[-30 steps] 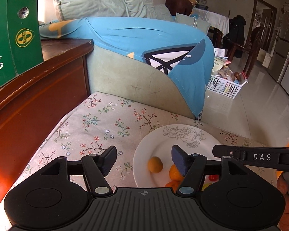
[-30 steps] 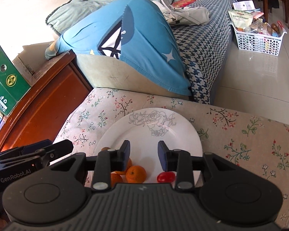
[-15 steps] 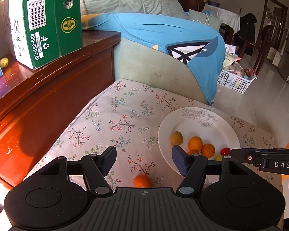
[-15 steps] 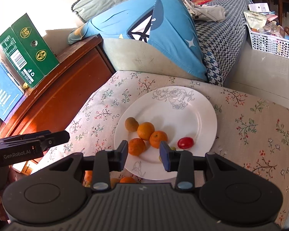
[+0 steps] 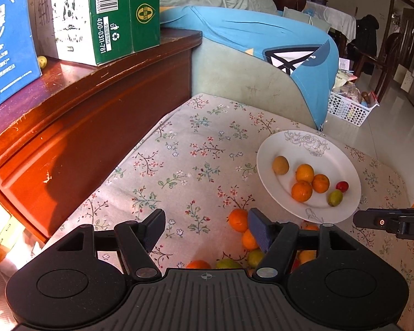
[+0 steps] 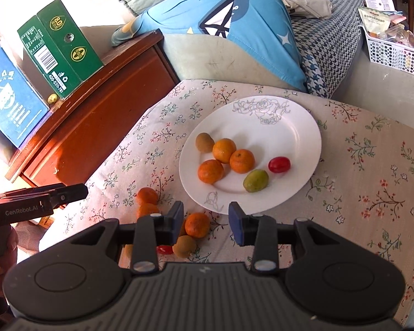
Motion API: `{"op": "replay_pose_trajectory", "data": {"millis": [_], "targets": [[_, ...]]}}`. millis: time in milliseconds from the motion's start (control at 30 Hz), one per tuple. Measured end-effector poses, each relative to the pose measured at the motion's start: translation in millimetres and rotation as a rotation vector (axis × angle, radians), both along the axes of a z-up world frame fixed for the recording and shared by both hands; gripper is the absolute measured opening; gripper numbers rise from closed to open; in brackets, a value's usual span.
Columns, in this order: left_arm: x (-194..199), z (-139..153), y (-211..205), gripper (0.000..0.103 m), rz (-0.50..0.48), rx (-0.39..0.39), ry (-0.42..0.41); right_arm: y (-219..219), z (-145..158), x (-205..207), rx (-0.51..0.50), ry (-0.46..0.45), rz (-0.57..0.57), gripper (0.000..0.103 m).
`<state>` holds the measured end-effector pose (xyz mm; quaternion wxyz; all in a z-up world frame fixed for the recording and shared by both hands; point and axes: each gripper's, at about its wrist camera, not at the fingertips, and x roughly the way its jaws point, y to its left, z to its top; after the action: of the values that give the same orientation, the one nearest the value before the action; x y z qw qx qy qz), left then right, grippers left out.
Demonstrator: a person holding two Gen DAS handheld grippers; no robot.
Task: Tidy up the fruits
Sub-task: 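Move both open tools back toward the fruit cluster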
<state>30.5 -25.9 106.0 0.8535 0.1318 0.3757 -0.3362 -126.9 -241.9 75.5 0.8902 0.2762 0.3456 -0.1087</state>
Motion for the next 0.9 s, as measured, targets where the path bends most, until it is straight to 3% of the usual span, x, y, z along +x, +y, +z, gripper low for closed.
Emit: {"op": "replay_pose_trajectory", "data": {"millis": [567, 900], "targets": [[-8, -49, 25, 0.067, -0.143, 0.148, 0.005, 27, -34, 13, 0.037, 0.09, 0.07, 0.038], [-9, -69, 22, 0.067, -0.264, 0.178, -0.011, 38, -42, 22, 0.028, 0.108, 0.074, 0.038]]}}
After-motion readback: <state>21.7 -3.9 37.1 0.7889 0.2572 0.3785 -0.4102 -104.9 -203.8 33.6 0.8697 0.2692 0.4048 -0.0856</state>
